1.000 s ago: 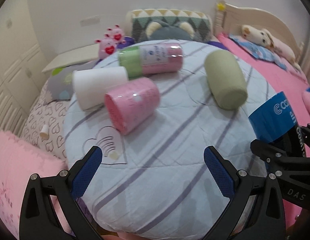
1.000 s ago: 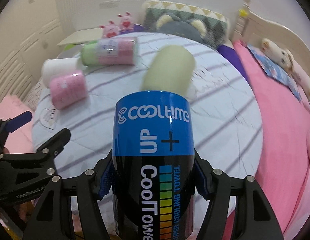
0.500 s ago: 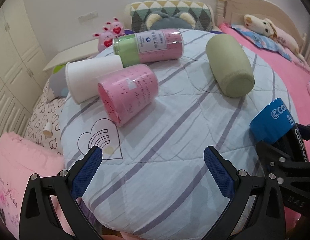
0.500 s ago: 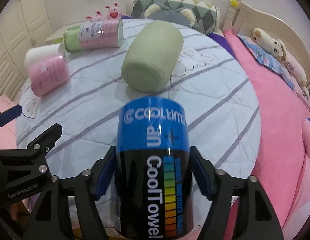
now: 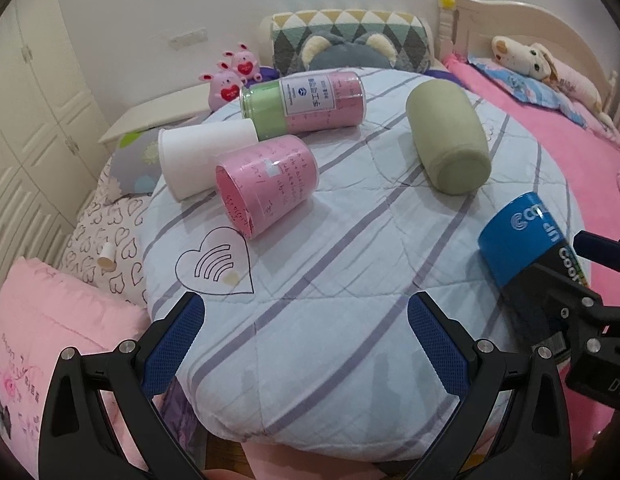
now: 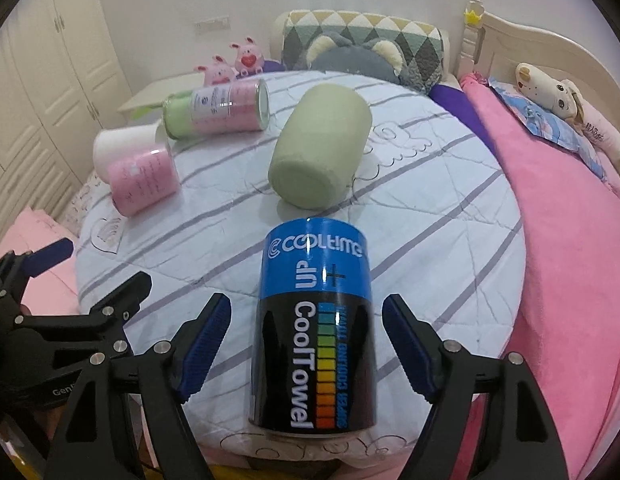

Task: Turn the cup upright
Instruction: 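Grasp the blue can with the left gripper while the right gripper releases it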

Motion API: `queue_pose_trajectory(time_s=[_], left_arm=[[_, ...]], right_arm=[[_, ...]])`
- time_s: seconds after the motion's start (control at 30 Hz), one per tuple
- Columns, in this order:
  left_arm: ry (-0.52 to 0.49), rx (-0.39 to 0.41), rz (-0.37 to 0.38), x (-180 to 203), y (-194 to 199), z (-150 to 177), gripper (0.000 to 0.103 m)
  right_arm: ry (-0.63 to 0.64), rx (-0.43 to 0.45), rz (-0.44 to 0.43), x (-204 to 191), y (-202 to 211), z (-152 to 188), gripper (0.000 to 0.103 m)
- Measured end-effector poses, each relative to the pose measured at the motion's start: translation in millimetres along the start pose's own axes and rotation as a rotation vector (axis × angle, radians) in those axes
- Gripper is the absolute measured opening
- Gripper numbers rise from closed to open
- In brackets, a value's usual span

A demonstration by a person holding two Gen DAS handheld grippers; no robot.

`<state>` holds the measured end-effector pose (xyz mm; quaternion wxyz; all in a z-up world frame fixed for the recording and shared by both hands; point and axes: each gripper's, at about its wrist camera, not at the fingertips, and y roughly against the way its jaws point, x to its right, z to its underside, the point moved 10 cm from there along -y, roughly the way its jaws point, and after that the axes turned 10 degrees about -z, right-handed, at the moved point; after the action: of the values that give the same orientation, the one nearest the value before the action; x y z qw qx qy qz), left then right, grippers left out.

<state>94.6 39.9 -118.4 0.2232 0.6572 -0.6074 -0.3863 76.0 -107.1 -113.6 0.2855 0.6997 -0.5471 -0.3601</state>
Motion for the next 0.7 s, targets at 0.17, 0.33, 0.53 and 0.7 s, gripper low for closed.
queue_pose_trajectory(time_s=[0.17, 0.33, 0.53, 0.7], left_arm=[[0.03, -0.017, 0.017, 7.5, 12.5, 2.4, 0.102], [0.035, -0.025, 0.034, 22.5, 24.7, 6.4, 0.102], [0.056, -0.043, 0.06, 48.8, 39.9, 6.8, 0.102], [0.04, -0.043, 0.108, 78.5, 52.4, 3.0, 0.103]], right_arm=[[-0.007, 0.035, -0.017, 9.0, 14.6, -3.1, 0.08], [-0.037, 0.053, -0.014, 29.4, 24.0, -0.1, 0.08], [-0.062, 0.077, -0.021, 55.3, 34.1, 6.8, 0.08], [-0.097, 0.1, -0.037, 80.1, 42.7, 14.8, 0.08]])
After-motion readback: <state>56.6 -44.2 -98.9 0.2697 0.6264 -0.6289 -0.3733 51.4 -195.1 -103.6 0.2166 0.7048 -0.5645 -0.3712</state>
